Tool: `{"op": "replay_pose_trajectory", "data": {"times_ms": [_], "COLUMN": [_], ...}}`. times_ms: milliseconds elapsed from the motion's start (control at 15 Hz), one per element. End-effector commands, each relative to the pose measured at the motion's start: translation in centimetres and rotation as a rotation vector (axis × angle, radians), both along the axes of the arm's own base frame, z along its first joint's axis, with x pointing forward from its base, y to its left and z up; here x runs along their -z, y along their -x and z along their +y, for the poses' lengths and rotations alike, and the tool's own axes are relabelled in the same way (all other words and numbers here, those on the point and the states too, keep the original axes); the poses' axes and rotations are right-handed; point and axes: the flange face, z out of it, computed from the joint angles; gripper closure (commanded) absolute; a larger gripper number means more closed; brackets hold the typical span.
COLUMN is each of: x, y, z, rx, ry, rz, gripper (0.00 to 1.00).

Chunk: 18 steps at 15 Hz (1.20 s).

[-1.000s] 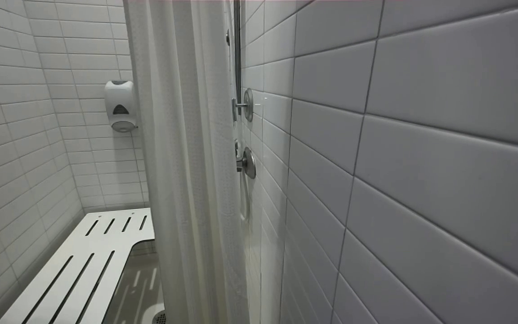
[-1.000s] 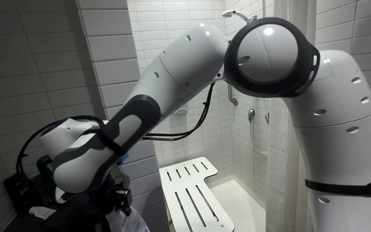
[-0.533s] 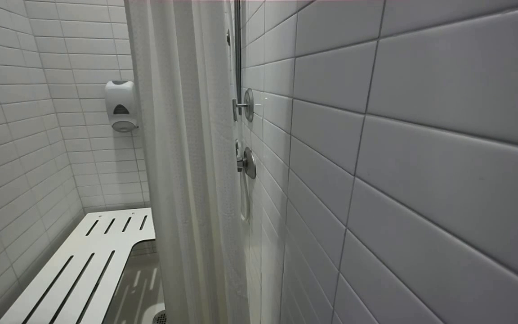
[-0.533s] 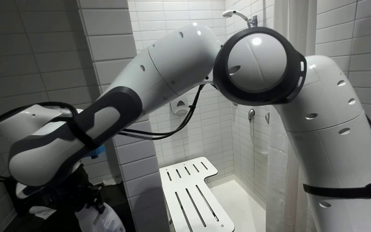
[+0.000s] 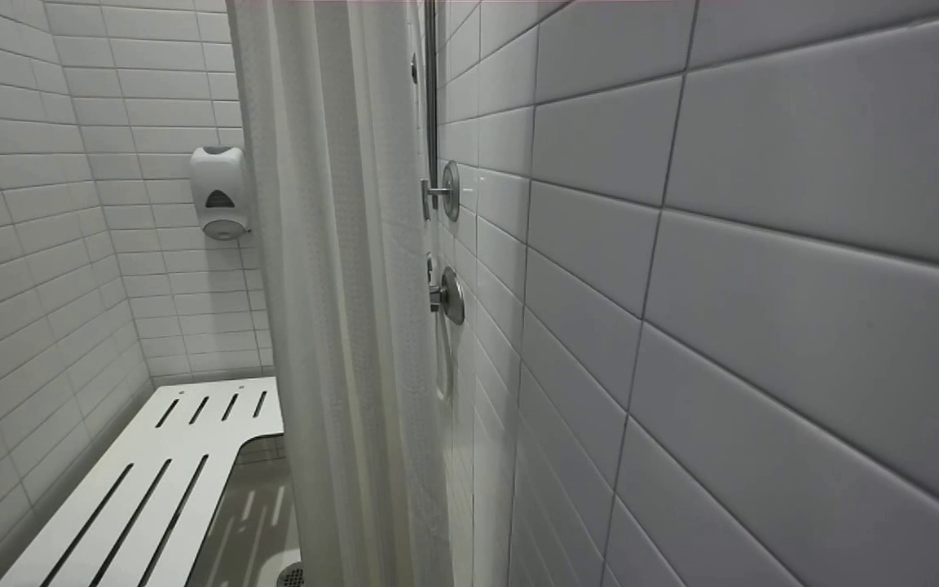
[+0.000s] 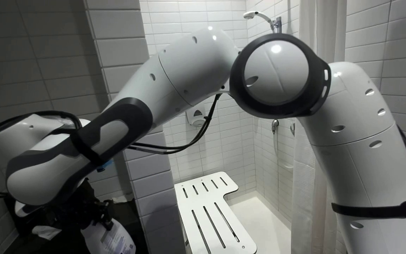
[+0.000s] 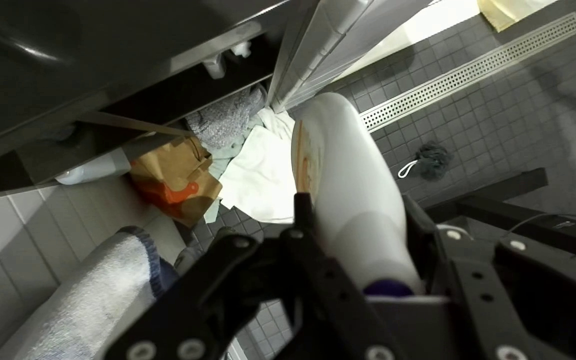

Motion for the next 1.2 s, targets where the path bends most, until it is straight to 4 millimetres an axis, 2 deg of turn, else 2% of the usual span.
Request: {"op": "replay_pose_trajectory", "data": {"times_ms": [0,267,600,800,1133], "x": [0.1,0.2,-0.7,-1.9,-5.9], "y": [-0.6,-1.3,-1.9,-1.9,-2.2], "z": [0.1,0.9,2.4,3.6,5.7], "rx": [0.007,-0.005,-0.020,-0.036,-0.051], "ry": [-0.022,-0.058,-0.122,-0.141,-0.199], "rz": [0.020,0.027,-0.003,-0.025,-0.054], "gripper": [0.81,0.81,0.81,0.81,0.81]}}
